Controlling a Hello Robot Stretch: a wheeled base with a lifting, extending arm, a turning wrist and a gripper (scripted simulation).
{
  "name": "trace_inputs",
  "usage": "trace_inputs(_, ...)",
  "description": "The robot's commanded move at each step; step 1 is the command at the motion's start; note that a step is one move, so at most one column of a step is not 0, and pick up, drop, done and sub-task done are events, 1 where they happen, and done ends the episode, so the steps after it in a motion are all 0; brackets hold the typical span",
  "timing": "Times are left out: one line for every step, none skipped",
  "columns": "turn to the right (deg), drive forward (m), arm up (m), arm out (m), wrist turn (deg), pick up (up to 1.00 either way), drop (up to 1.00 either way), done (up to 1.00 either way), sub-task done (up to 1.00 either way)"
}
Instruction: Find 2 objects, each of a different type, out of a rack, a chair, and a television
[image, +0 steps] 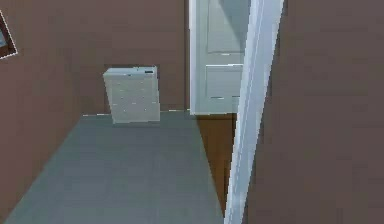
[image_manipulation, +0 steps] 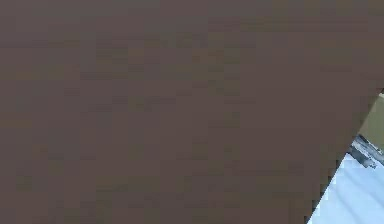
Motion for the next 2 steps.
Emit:
trace_inputs(-45.0,0.0,0.0,0.0,0.0,0.0,0.0,0.0,0.0)
trace_inputs(-27.0,0.0,0.0,0.0,0.0,0.0,0.0,0.0,0.0)
